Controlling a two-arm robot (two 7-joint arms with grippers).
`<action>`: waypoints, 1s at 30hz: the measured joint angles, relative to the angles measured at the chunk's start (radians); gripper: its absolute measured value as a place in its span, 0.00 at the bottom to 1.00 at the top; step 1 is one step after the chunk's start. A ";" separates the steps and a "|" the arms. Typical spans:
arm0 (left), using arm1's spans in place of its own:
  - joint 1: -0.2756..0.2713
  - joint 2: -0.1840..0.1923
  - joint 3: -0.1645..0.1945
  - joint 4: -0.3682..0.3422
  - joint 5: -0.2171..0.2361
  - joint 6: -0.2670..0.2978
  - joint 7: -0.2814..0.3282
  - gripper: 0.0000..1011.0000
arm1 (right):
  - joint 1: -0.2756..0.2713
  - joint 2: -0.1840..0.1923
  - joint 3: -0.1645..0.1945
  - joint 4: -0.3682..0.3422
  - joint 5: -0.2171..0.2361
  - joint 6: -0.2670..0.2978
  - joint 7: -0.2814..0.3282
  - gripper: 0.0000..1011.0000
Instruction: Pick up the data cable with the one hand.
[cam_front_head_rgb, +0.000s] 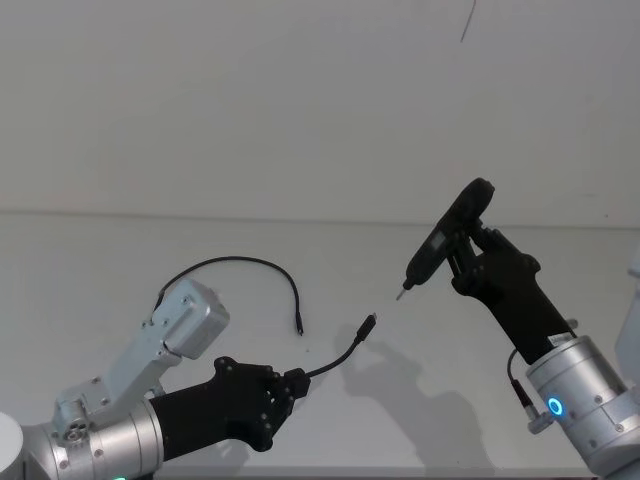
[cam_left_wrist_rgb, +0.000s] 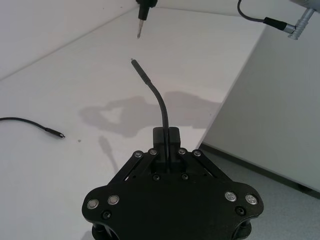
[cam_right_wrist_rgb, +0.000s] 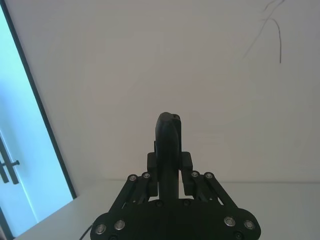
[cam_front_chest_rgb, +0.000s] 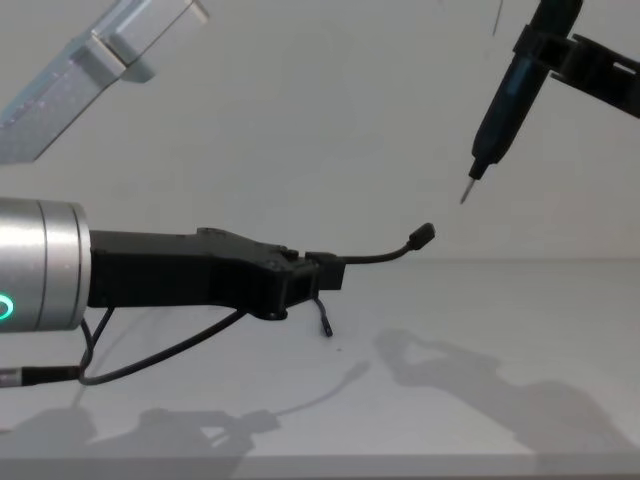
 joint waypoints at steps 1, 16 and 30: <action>0.000 0.000 0.000 0.000 0.000 0.000 0.000 0.04 | 0.000 0.000 -0.001 0.001 0.003 0.001 0.001 0.27; 0.000 0.000 0.000 0.000 0.000 0.000 0.000 0.04 | 0.012 -0.009 -0.028 0.029 0.036 0.015 0.007 0.27; 0.000 0.000 0.000 0.000 0.000 0.000 0.000 0.04 | 0.020 -0.005 -0.045 0.037 0.044 0.014 -0.003 0.27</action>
